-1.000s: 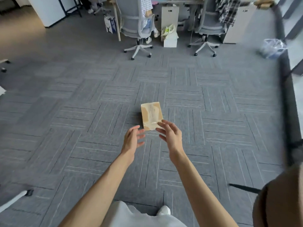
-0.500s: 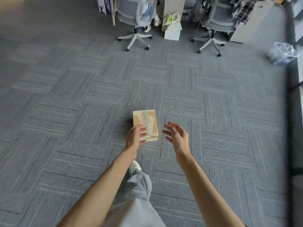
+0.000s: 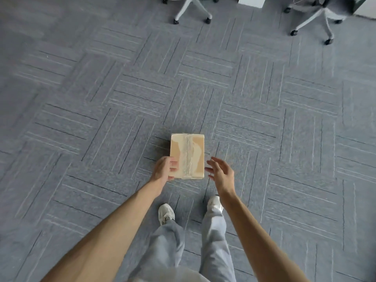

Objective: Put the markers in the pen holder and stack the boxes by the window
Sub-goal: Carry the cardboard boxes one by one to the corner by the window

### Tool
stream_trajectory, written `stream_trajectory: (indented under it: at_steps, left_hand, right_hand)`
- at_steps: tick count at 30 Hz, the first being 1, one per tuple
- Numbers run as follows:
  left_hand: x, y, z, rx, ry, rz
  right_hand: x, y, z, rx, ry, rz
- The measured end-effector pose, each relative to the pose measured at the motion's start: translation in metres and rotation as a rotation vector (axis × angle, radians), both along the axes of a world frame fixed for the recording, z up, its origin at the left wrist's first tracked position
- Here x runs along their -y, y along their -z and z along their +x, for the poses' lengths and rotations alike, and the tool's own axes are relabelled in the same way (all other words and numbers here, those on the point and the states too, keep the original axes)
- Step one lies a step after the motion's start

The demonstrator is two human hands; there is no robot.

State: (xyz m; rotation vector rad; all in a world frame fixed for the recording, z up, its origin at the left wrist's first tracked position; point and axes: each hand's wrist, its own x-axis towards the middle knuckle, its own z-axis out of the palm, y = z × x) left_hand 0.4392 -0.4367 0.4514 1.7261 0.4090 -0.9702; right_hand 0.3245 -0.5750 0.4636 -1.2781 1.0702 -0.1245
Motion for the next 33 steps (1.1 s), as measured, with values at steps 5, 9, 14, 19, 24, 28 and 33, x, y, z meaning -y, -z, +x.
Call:
stream_trajectory:
  at_steps: [5, 9, 14, 19, 24, 28, 33]
  left_hand:
    - [0.030, 0.074, 0.023, -0.106, -0.031, 0.055]
    - [0.057, 0.157, 0.042, -0.089, 0.053, 0.142]
    - [0.077, 0.257, 0.067, 0.038, 0.096, 0.214]
    - [0.071, 0.343, 0.088, 0.056, 0.233, 0.291]
    - [0.060, 0.438, 0.117, 0.180, 0.262, 0.419]
    - [0.056, 0.503, 0.138, 0.103, 0.172, 0.494]
    - [0.062, 0.557, 0.148, 0.002, 0.059, 0.461]
  right_hand:
    - [0.049, 0.090, 0.022, -0.055, 0.048, -0.010]
    - [0.078, 0.176, 0.038, -0.142, -0.026, -0.014]
    - [0.097, 0.285, 0.060, -0.234, -0.175, -0.021]
    - [0.102, 0.369, 0.077, -0.291, -0.409, -0.136]
    - [0.108, 0.457, 0.102, -0.350, -0.468, -0.194]
    - [0.116, 0.516, 0.124, -0.460, -0.379, -0.141]
    - [0.120, 0.571, 0.140, -0.430, -0.265, 0.147]
